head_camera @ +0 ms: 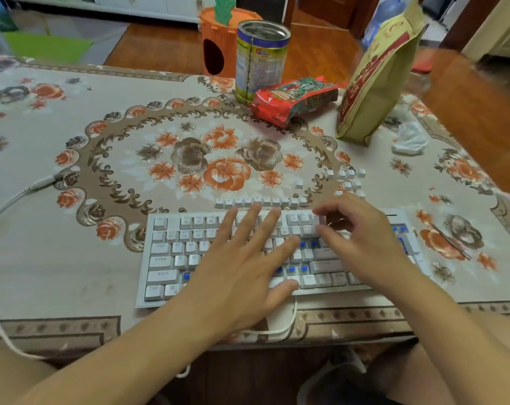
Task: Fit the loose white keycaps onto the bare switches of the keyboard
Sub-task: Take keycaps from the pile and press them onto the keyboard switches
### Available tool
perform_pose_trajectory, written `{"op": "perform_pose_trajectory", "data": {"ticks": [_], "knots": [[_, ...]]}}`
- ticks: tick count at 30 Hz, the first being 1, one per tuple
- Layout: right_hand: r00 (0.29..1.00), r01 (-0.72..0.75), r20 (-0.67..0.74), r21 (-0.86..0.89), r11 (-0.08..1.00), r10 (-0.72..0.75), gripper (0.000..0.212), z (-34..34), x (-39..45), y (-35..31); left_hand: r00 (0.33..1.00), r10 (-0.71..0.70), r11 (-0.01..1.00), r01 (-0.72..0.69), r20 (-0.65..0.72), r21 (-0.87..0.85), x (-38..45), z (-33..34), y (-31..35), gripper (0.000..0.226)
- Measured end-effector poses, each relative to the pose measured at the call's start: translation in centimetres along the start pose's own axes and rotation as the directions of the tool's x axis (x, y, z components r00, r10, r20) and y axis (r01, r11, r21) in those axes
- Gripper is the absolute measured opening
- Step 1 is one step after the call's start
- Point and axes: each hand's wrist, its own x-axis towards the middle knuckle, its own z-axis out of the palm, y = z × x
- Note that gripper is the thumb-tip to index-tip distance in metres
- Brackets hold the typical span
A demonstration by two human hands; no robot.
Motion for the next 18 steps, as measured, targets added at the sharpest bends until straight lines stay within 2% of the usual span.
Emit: {"op": "perform_pose_trajectory", "data": {"ticks": [5,11,15,18], "knots": [[1.0,0.019,-0.01,0.007,1.0,-0.019,0.025,-0.5,-0.8,-0.1,1.0,-0.028,0.999,0.028,0.005,0.019,-2.9,0.6,-2.2,0.069],[0.999,0.03,0.042,-0.003,1.0,-0.03,0.027,-0.6,-1.8,-0.3,0.987,-0.153,0.987,0.151,0.043,0.06,-7.5,0.2,-5.7,0.068],[0.997,0.019,0.072,-0.003,1.0,-0.019,0.025,-0.3,-2.1,-0.2,0.977,-0.208,0.978,0.208,0.035,0.004,-9.6,0.1,-6.6,0.067],[0.995,0.044,0.088,-0.079,0.996,-0.037,0.021,0.0,-2.2,0.2,0.975,-0.22,0.975,0.22,0.018,-0.04,-9.9,0.2,-6.6,0.066]]}}
